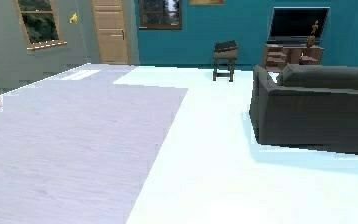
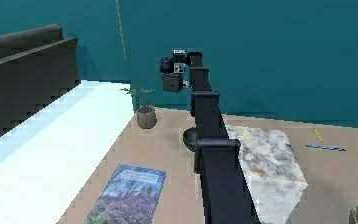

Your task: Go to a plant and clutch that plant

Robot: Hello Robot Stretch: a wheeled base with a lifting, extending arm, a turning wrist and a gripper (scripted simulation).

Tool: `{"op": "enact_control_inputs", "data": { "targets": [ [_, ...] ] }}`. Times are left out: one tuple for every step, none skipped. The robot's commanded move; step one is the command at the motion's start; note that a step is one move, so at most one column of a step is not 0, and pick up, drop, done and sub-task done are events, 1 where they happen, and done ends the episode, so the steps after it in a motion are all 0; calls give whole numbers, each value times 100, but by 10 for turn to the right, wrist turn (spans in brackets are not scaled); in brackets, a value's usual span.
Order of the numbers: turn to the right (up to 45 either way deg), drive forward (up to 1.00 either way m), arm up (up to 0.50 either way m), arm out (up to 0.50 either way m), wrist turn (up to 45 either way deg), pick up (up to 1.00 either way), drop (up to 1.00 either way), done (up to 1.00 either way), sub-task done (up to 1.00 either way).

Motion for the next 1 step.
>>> {"op": "enact_control_inputs", "data": {
  "targets": [
    [0, 0, 0, 0, 0, 0, 0, 100, 0]
  ]
}}
